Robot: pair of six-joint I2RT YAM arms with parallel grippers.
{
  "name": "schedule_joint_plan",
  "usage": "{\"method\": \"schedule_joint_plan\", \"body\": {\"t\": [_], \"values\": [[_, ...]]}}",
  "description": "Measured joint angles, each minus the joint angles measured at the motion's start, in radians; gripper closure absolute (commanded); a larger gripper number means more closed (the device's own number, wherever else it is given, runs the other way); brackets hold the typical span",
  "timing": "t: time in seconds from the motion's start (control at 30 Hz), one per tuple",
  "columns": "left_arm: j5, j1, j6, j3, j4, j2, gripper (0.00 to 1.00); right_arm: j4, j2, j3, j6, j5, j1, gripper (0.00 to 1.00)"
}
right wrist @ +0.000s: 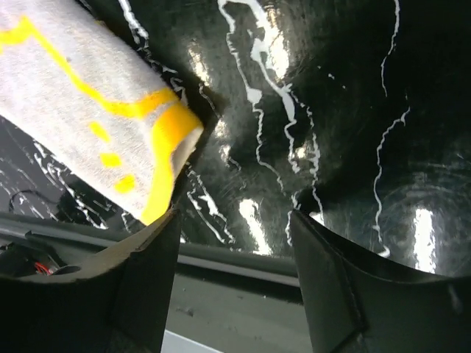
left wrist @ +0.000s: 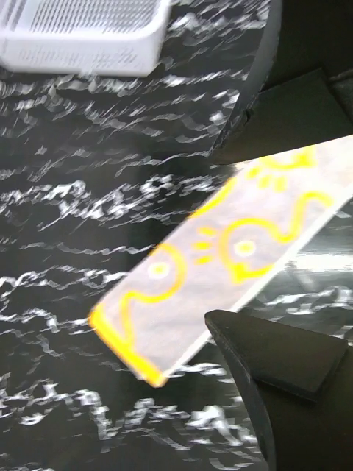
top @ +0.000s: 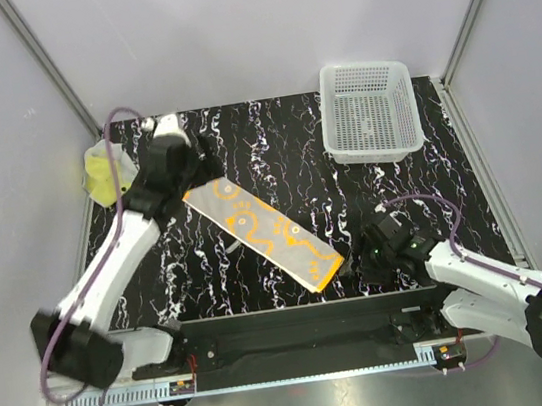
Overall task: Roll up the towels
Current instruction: Fold the towel
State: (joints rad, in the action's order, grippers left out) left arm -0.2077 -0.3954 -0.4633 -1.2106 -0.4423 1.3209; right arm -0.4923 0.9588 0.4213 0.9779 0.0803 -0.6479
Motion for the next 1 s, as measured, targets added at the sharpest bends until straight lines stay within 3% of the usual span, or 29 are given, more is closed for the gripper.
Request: {"method": "schedule_joint_plan", "body": {"t": [0.17,0.4,0.63,0.77,0.9,1.0], "values": [[0.081,-0.066,-0.045,0.305,0.107,-0.269,0.16,0.143,0.067,-0.029,0.020,0.016,-0.003,0.34],[0.190,-0.273,-0.125,0.615,0.220,-0.272,0.18,0.328,0.166,-0.030,0.048,0.017,-0.013,0.34],[0.226,-0.424,-0.198,0.669,0.395,-0.196,0.20,0.507,0.268,-0.037,0.088,0.016,-0.045,0.47],[0.232,-0.484,-0.227,0.669,0.470,-0.116,0.21,0.585,0.307,-0.053,0.112,0.014,-0.063,0.64],[0.230,-0.518,-0.243,0.669,0.490,-0.067,0.21,0.587,0.309,-0.062,0.120,0.008,-0.079,0.73],[0.225,-0.534,-0.248,0.669,0.500,-0.059,0.21,0.528,0.277,-0.063,0.119,0.006,-0.089,0.73]]}}
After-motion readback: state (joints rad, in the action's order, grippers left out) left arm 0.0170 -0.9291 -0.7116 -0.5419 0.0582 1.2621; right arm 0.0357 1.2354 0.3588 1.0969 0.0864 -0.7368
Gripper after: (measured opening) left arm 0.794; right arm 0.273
